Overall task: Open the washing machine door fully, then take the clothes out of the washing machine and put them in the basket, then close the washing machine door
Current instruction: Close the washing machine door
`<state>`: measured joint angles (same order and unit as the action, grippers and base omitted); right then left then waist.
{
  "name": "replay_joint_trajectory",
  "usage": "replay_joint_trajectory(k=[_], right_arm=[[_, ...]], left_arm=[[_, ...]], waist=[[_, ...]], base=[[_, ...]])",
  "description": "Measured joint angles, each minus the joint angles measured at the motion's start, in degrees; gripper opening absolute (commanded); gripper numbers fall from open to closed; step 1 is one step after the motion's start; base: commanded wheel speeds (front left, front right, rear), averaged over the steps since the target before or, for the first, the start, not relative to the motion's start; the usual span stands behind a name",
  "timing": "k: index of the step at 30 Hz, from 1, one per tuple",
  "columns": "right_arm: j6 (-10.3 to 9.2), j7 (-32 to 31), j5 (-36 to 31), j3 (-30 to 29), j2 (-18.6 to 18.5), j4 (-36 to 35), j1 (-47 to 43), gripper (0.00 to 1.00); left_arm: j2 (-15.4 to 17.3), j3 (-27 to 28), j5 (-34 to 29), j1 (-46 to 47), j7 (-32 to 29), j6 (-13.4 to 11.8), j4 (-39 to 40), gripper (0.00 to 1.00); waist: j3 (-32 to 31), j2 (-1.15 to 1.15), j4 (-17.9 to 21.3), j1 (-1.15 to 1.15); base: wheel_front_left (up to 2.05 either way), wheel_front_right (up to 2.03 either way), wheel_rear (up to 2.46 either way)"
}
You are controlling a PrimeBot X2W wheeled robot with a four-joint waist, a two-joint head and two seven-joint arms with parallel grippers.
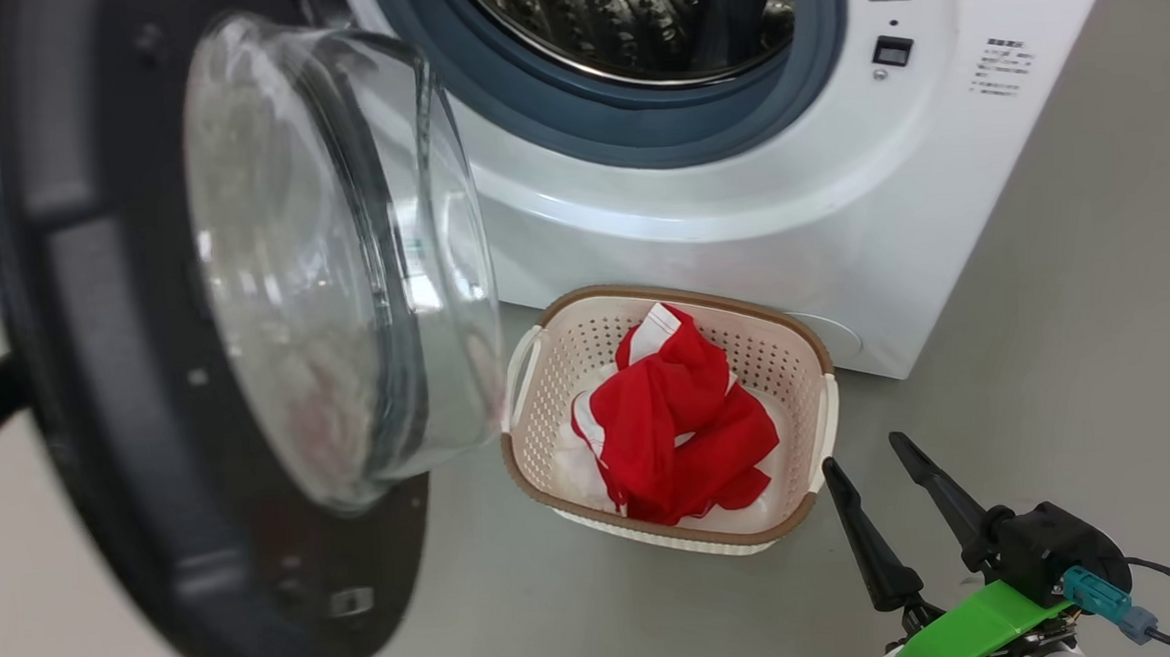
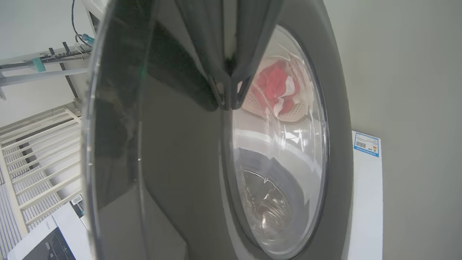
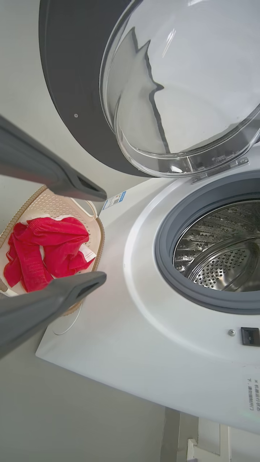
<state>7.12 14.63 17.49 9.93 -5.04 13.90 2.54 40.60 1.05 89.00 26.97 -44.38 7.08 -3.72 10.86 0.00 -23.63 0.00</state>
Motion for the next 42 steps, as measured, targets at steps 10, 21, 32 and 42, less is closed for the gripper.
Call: replay_joint_trajectory(k=[10, 21, 32, 42], right_arm=[[0.0, 0.0, 0.0, -0.05, 0.22, -0.11, 0.02, 1.0], [0.0, 0.0, 0.0, -0.09, 0.4, -0.13, 0.02, 1.0], [0.0, 0.0, 0.14, 0.0, 0.57, -0.13, -0.24, 1.0], [0.0, 0.0, 0.2, 0.4, 0.48, -0.18, -1.56, 1.0]], left_arm=[[-3.44, -3.55, 0.38, 0.76, 0.11, 0.0, 7.12, 0.0], [-4.57, -4.48, -0.32, 1.32, 5.19, 0.01, 6.56, 0.0], [-6.45, -4.99, -2.11, -6.31, 14.95, 0.02, 1.35, 0.33], [-8.59, -5.58, -2.18, -14.23, 23.85, 0.03, -2.4, 1.0]], waist=[[0.6, 0.0, 1.85, 0.0], [0.12, 0.0, 2.7, 0.0], [-2.52, 0.0, 2.09, 0.0], [-4.83, 0.0, 0.87, 0.0]], base=[[0.0, 0.0, 0.0], [0.0, 0.0, 0.0], [0.0, 0.0, 0.0], [0.0, 0.0, 0.0]])
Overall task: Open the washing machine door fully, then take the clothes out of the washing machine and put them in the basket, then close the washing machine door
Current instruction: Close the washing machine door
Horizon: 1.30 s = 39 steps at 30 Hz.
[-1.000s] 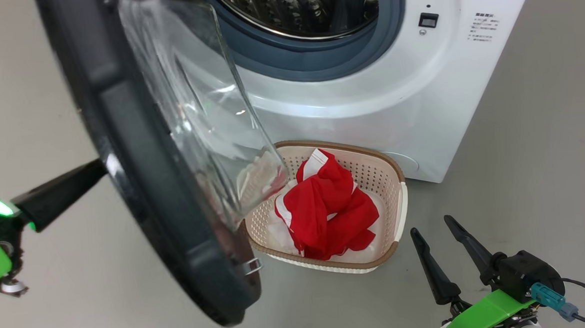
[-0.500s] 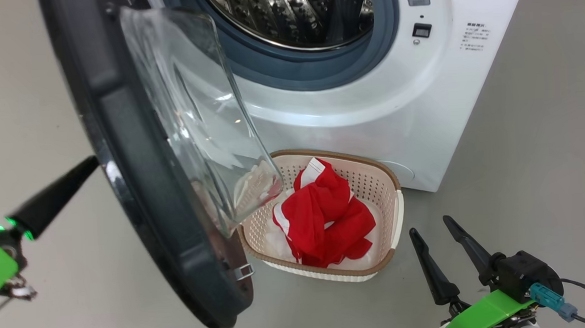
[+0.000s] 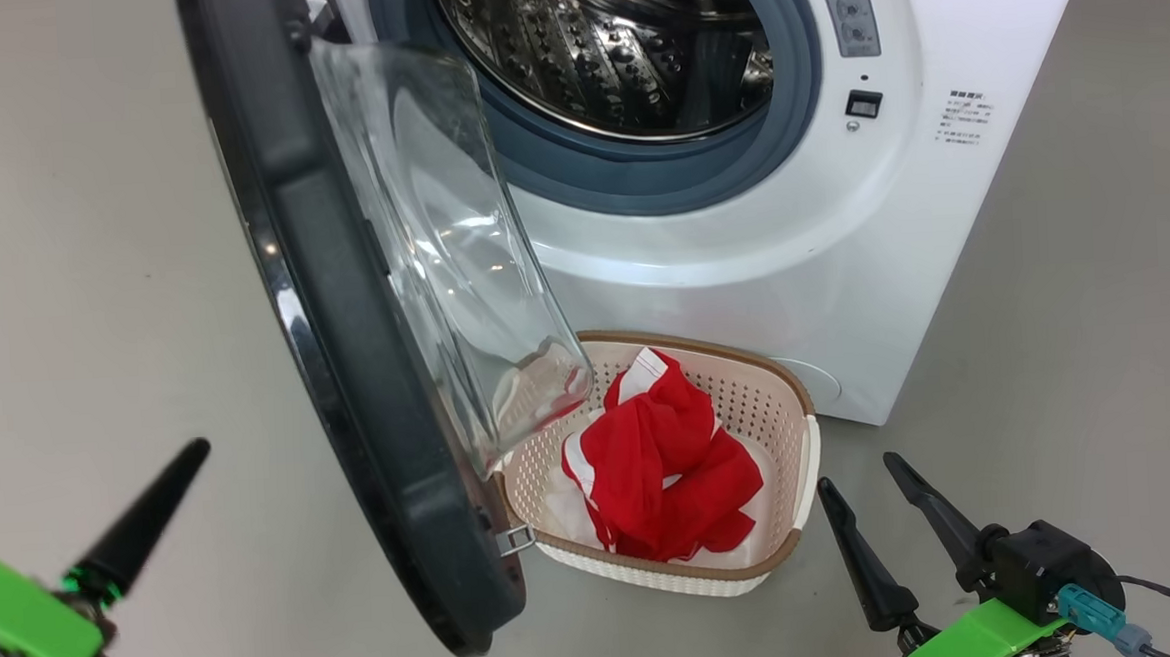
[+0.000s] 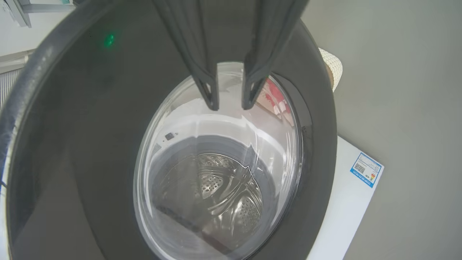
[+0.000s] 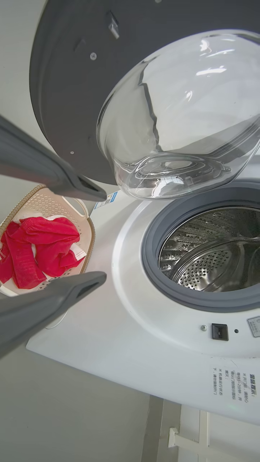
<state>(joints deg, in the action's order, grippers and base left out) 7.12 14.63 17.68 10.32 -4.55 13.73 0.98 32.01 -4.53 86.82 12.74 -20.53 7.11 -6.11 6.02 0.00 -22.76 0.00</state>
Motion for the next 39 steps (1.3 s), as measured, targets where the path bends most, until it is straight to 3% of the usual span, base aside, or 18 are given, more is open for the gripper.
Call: replay_joint_trajectory(k=[11, 23, 33, 39], right_arm=[[0.0, 0.0, 0.58, 0.31, -0.09, 0.01, -1.48, 1.0], [0.0, 0.0, 0.96, -0.49, -0.3, -0.49, -3.02, 1.0], [0.0, 0.0, 0.96, -2.25, -0.68, -1.56, -3.28, 1.0], [0.0, 0.0, 0.96, -2.75, -0.71, -2.5, -3.28, 1.0]], left_arm=[[-4.45, -0.7, 0.44, -8.94, 10.01, 0.0, -1.15, 1.0], [-5.94, -4.03, -1.93, -13.83, 20.62, 0.0, -5.02, 1.0], [-5.56, -10.43, -10.74, -13.78, 33.3, 0.01, -11.87, 1.0], [-6.78, -8.32, -20.56, -13.56, 34.83, 0.04, -16.89, 1.0]], waist=[[-1.54, 0.0, -0.38, 0.0], [-2.12, 0.0, 0.51, 0.0], [-2.22, 0.0, 1.36, 0.0], [-2.82, 0.0, 1.54, 0.0]], base=[[0.0, 0.0, 0.0], [0.0, 0.0, 0.0], [0.0, 0.0, 0.0], [0.0, 0.0, 0.0]])
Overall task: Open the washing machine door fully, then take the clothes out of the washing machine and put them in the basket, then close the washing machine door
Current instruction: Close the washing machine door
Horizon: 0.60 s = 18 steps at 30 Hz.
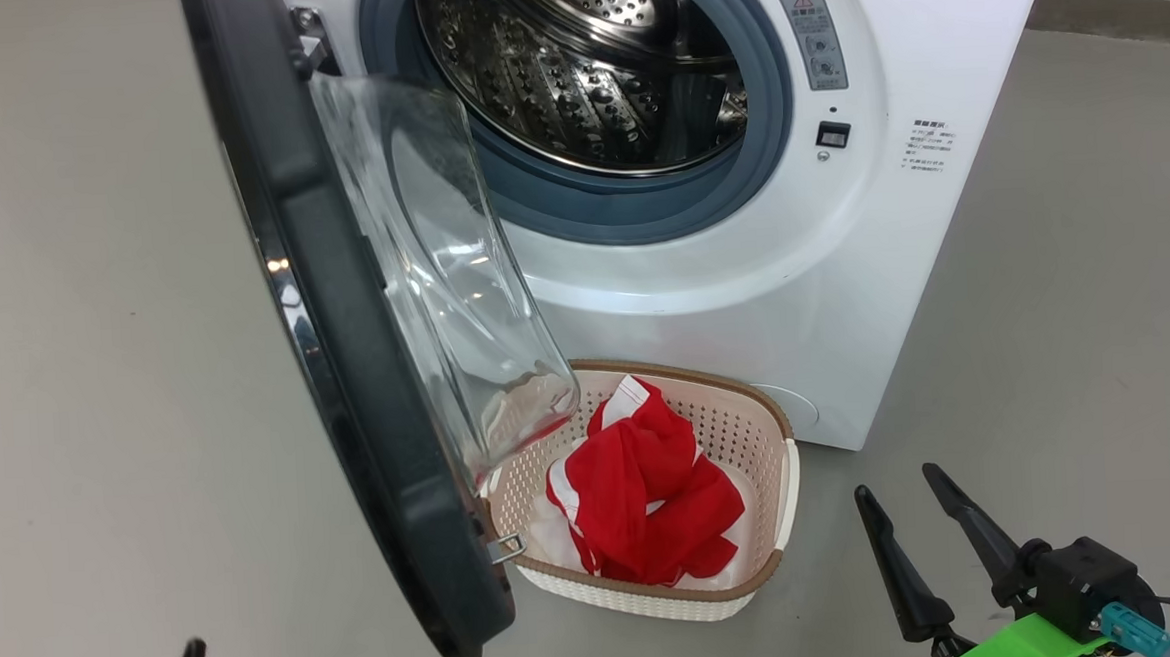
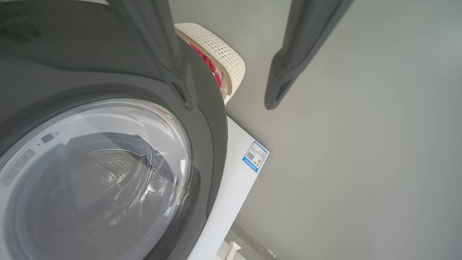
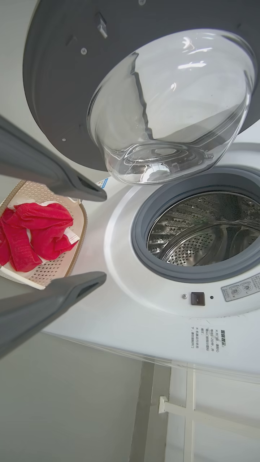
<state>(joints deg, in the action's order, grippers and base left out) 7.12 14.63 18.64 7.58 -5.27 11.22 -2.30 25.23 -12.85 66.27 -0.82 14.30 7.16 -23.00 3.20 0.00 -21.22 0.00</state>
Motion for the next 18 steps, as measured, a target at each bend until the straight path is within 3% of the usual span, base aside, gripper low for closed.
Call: replay_joint_trajectory(k=[11, 18], right_arm=[[0.0, 0.0, -0.08, -1.05, -0.05, -1.43, 0.0, 1.0], [0.0, 0.0, -0.08, -1.42, -0.02, -1.57, -0.02, 1.0]], left_arm=[[-10.71, 15.44, -36.35, 0.16, 0.0, 0.02, 6.02, 1.0], [-16.26, 20.5, -48.14, -2.89, 0.01, 0.02, 9.93, 1.0]], waist=[[0.14, 0.0, -0.19, 0.0], [-0.16, 0.0, -0.09, 0.0]], base=[[0.0, 0.0, 0.0], [0.0, 0.0, 0.0]])
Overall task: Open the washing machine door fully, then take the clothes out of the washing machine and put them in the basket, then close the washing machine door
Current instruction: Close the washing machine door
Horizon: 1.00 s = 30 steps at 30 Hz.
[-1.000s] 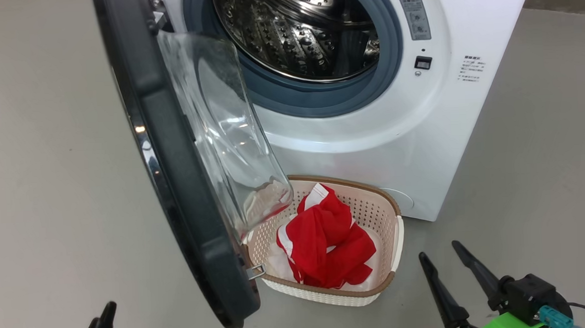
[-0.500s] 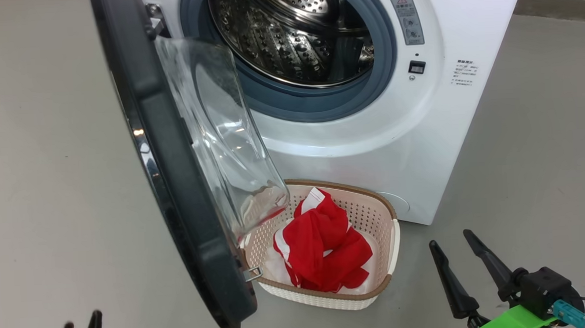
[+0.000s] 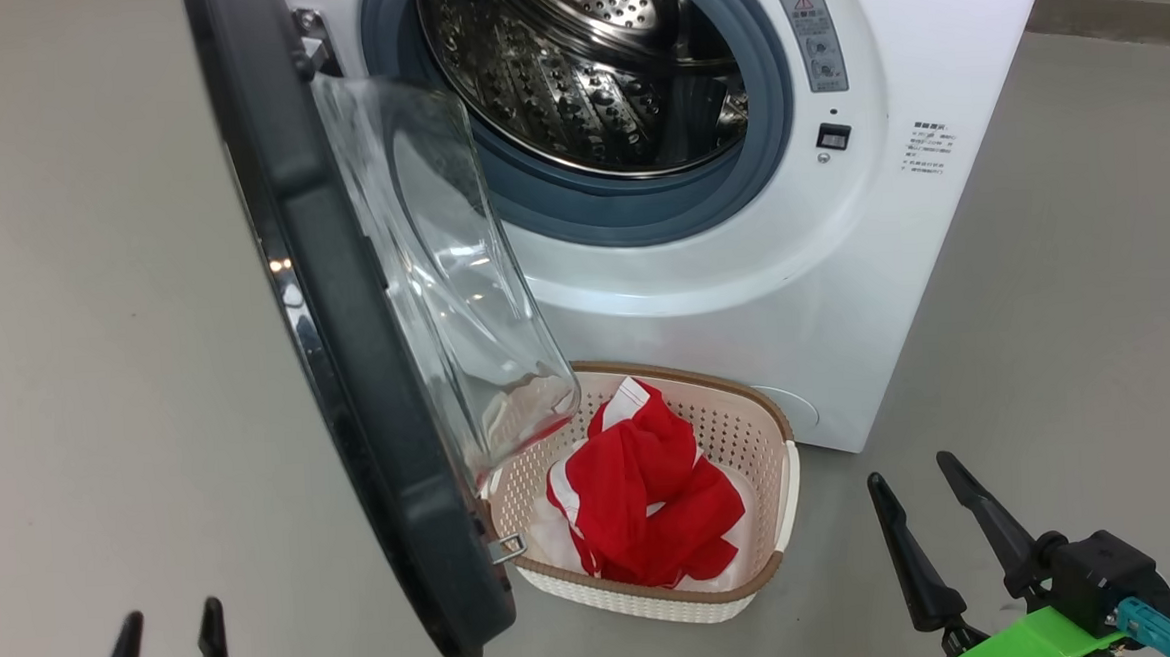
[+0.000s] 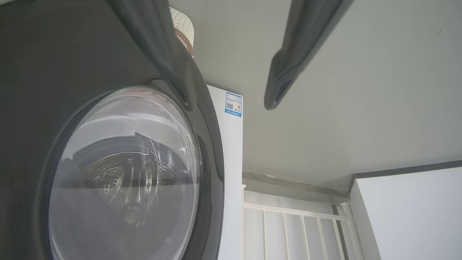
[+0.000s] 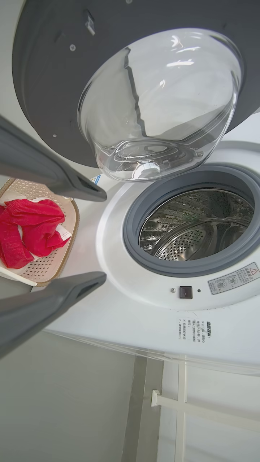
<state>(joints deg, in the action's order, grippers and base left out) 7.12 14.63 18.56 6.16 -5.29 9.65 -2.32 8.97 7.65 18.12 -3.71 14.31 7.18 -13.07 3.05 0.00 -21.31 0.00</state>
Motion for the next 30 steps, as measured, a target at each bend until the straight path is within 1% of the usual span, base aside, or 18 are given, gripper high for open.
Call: replay_joint_trajectory(k=[2, 4, 10, 16, 17, 18, 19, 20, 22, 24, 26, 27, 30], right_arm=[[0.0, 0.0, 0.01, -0.08, 0.04, 0.3, -0.14, 1.0], [0.0, 0.0, 0.01, -0.13, 0.08, 0.55, -0.42, 1.0], [0.0, 0.0, 0.0, -0.26, 0.14, 0.65, -1.18, 1.0], [0.0, 0.0, 0.0, -0.45, 0.15, 0.7, -1.18, 1.0], [0.0, 0.0, 0.0, -0.47, 0.16, 0.7, -1.17, 1.0], [0.0, 0.0, 0.0, -0.47, 0.18, 0.7, -1.17, 1.0], [0.0, 0.0, 0.0, -0.47, 0.22, 0.7, -1.16, 1.0], [0.0, 0.0, 0.0, -0.47, 0.25, 0.71, -1.16, 1.0], [0.0, 0.0, 0.0, -0.46, 0.33, 0.73, -1.15, 1.0], [0.0, 0.0, 0.0, -0.43, 0.45, 0.77, -1.15, 1.0], [0.0, 0.0, -0.01, -0.32, 0.52, 0.79, -1.13, 1.0], [0.0, 0.0, 0.0, -0.22, 0.56, 0.81, -1.09, 1.0], [0.0, -0.01, 0.0, -0.03, 0.8, 0.83, -0.97, 1.0]], left_arm=[[-1.15, 0.4, -0.59, -0.36, 0.0, 0.0, -0.76, 1.0], [-1.6, 0.43, -0.93, -0.75, 0.0, 0.0, -1.41, 1.0], [-1.71, 1.04, -0.91, -0.76, 0.0, 0.0, -1.71, 1.0], [-1.7, 1.07, 2.72, -0.52, -0.01, 0.0, -1.19, 1.0], [-1.7, 1.07, 4.05, -0.35, 0.0, 0.0, -0.91, 0.87], [-1.69, 1.09, 5.38, 0.02, -0.01, 0.0, -0.59, 0.48], [-1.68, 1.03, 6.97, 0.47, 0.0, 0.0, -0.07, 0.36], [-1.66, 0.87, 8.81, 0.9, 0.0, 0.0, 0.53, 0.0], [-1.16, -0.12, 12.45, 1.62, 0.0, 0.0, 1.56, 0.0], [-0.32, -2.33, 17.56, 1.77, 0.0, 0.0, 2.53, 0.0], [0.41, -3.92, 24.3, 2.01, 0.0, 0.0, 3.27, 0.0], [1.19, -5.28, 28.11, 2.25, 0.02, 0.0, 3.49, 0.0], [5.68, -12.01, 38.83, 2.91, 0.18, 0.0, 5.23, 0.0]], waist=[[-0.07, 0.0, 0.02, 0.0], [-0.07, 0.0, 0.01, 0.0], [0.3, 0.0, 0.15, 0.0], [0.5, 0.0, 0.32, 0.0], [0.52, 0.0, 0.34, 0.0], [0.56, 0.0, 0.37, 0.0], [0.57, 0.0, 0.42, 0.0], [0.56, 0.0, 0.47, 0.0], [0.57, 0.0, 0.61, 0.0], [0.58, 0.0, 0.81, 0.0], [0.63, 0.0, 1.07, 0.0], [0.69, 0.0, 1.24, 0.0], [0.92, 0.0, 1.93, 0.0]], base=[[0.0, 0.0, 0.0], [0.0, 0.0, 0.0], [0.0, 0.0, 0.0], [0.0, 0.0, 0.0], [0.0, 0.0, 0.0], [0.0, 0.0, 0.0], [0.0, 0.0, 0.0], [0.0, 0.0, 0.0], [0.0, 0.0, 0.0], [0.0, 0.0, 0.0], [0.0, 0.0, 0.0], [0.0, 0.0, 0.0], [0.0, 0.0, 0.0]])
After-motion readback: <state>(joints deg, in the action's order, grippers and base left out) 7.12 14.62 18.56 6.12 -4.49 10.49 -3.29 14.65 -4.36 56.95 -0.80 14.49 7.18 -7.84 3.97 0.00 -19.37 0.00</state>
